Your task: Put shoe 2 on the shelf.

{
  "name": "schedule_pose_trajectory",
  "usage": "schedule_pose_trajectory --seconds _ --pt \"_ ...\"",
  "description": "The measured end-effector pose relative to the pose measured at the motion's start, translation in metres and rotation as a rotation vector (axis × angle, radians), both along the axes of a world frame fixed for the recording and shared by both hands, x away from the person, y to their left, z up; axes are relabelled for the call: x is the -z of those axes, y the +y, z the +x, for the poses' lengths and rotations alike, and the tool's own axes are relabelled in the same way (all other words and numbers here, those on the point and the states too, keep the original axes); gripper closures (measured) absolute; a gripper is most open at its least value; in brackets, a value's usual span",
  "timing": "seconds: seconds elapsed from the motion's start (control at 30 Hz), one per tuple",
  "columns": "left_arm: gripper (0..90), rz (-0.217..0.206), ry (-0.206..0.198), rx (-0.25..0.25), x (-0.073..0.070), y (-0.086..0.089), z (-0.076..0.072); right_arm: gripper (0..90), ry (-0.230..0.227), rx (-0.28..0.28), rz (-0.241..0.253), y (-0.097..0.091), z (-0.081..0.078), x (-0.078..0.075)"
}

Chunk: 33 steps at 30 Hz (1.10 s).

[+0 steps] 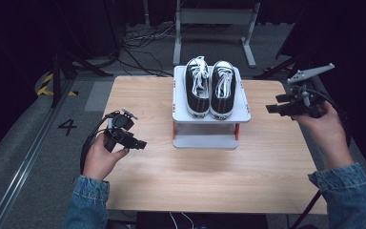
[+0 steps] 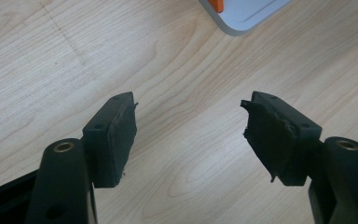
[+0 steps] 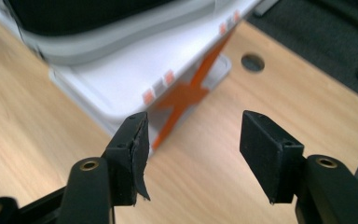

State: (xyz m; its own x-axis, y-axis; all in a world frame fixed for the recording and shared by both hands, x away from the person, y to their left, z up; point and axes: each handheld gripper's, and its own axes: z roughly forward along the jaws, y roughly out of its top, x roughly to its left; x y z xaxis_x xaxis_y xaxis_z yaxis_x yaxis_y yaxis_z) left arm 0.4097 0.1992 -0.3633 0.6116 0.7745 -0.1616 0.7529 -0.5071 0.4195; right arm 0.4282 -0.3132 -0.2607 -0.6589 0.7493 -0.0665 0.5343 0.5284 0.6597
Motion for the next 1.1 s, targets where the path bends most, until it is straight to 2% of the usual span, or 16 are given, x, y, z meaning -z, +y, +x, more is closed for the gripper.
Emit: schedule_pose_trajectory --seconds 0.17,0.2,0.23,0.27,0.33,0.37,0.43,0.53,0.57,0.63,0.7,0.73,0.8,0.83,0.87,1.1 --pt "33.3 -0.008 0.004 -0.001 0.002 0.002 0.001 37.6 0.018 0.012 -0.019 -0.025 -0.015 0.033" --pt "33.3 -0.010 0.006 -0.005 0.003 0.002 0.001 37.6 0.018 0.012 -0.019 -0.025 -0.015 0.033" --pt "33.3 -0.008 0.006 -0.006 0.003 0.003 0.001 33.7 0.039 0.038 0.030 -0.032 -0.019 0.046" --pt "33.3 -0.007 0.007 -0.006 0.003 0.003 0.001 33.7 0.039 0.038 0.030 -0.032 -0.019 0.046" --pt "33.3 -0.008 0.009 -0.006 0.003 0.004 0.001 29.1 0.057 0.044 0.066 -0.037 -0.022 0.059" --pt "33.3 -0.009 0.008 -0.008 0.004 0.004 0.001 27.8 0.053 0.049 0.064 -0.041 -0.024 0.074" --pt "33.3 -0.010 0.009 -0.007 0.005 0.003 0.001 26.9 0.055 0.048 0.064 -0.042 -0.025 0.078" --pt "33.4 -0.010 0.008 -0.010 0.007 0.002 0.003 24.0 0.060 0.044 0.124 -0.046 -0.027 0.095" --pt "33.5 -0.012 0.007 -0.005 0.007 0.001 0.003 21.8 0.090 0.057 0.088 -0.045 -0.025 0.103" --pt "33.5 -0.012 0.010 -0.005 0.009 -0.001 0.003 18.4 0.086 0.069 0.053 -0.045 -0.026 0.112" --pt "33.5 -0.011 0.014 -0.001 0.010 -0.001 0.004 14.6 0.098 0.056 0.050 -0.043 -0.027 0.121" --pt "33.5 -0.011 0.015 -0.001 0.011 -0.001 0.004 15.0 0.105 0.037 0.035 -0.041 -0.027 0.126" --pt "33.5 -0.007 0.015 -0.003 0.011 -0.001 0.004 15.2 0.100 0.049 -0.001 -0.038 -0.027 0.137" --pt "33.5 -0.007 0.015 -0.003 0.011 -0.001 0.004 15.2 0.100 0.049 -0.001 -0.038 -0.027 0.137" --pt "33.5 -0.006 0.012 -0.005 0.012 -0.002 0.004 15.4 0.099 0.052 -0.016 -0.034 -0.026 0.147" --pt "33.5 -0.002 0.007 -0.015 0.019 -0.006 0.005 15.7 0.081 0.080 -0.019 -0.032 -0.017 0.173"
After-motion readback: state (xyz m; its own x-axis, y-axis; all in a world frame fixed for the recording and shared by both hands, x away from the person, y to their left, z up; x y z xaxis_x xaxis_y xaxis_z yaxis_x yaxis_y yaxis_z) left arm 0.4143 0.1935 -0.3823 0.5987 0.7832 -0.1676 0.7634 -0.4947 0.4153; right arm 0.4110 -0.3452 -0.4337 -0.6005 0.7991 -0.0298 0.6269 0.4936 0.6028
